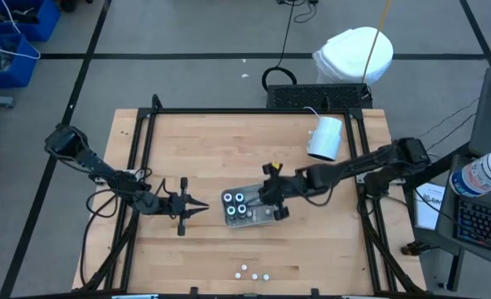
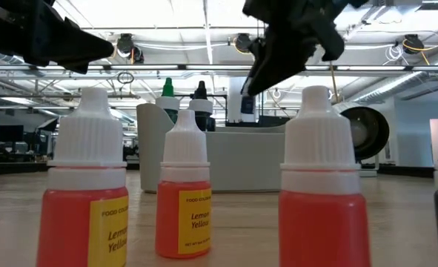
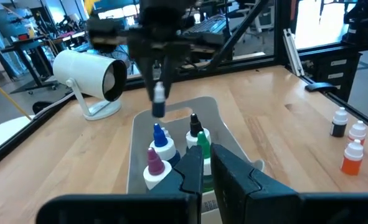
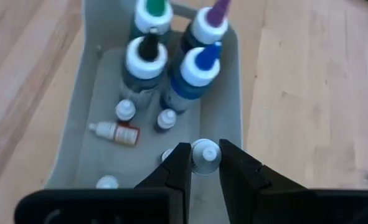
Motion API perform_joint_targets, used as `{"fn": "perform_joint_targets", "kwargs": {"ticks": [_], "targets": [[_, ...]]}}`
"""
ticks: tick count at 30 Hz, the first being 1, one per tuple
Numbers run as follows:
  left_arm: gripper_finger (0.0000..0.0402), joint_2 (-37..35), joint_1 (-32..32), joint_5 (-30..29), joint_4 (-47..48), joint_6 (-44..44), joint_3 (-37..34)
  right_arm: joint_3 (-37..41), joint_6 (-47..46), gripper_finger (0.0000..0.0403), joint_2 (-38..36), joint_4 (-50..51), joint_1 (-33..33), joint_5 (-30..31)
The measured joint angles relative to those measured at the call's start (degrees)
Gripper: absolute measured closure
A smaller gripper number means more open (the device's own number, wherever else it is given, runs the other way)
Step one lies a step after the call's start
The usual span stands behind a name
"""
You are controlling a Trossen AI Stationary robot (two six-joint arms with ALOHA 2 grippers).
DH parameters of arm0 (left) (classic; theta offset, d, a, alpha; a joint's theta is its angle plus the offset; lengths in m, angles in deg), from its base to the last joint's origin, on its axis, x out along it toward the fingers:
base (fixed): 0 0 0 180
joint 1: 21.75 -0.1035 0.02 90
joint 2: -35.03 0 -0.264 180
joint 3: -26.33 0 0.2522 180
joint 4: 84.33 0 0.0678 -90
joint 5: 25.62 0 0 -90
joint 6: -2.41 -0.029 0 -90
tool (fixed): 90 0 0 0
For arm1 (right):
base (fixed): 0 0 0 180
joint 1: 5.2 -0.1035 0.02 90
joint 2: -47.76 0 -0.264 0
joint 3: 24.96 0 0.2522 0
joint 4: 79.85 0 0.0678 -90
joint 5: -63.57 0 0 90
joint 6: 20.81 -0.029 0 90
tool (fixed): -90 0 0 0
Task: Pick & Place food coloring
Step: Put the small blue food coloring bottle into the gray bin
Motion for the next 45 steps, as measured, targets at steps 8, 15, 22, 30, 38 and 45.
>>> {"fn": "perform_joint_targets", "kwargs": {"ticks": [8,15,22,30,38,45], "targets": [[0.0366,-0.02,0.0,0.01,0.13,-1.33,0.0,4.54,0.44,0.0353,0.03,-3.94,3.73,-2.85],[0.0366,0.0,0.0,-0.02,0.13,-1.51,0.0,5.85,0.11,0.0352,0.05,-4.11,3.92,-4.66],[0.0366,-0.01,-0.01,-0.06,0.13,-2.27,0.0,7.51,0.0,0.0352,0.05,-5.38,3.95,-4.31],[0.0366,0.0,-0.01,-0.1,0.11,-2.5,0.0,8.48,0.0,0.0351,0.12,-8.27,3.95,-4.36],[0.0366,0.0,-0.01,-0.1,0.1,-2.53,0.0,8.5,-0.93,0.0351,1.1,-9.82,3.95,-5.15],[0.0366,0.0,-0.07,-0.11,0.1,-2.53,0.0,8.45,-1.3,0.0351,3.07,-11.15,3.97,-5.81]]}}
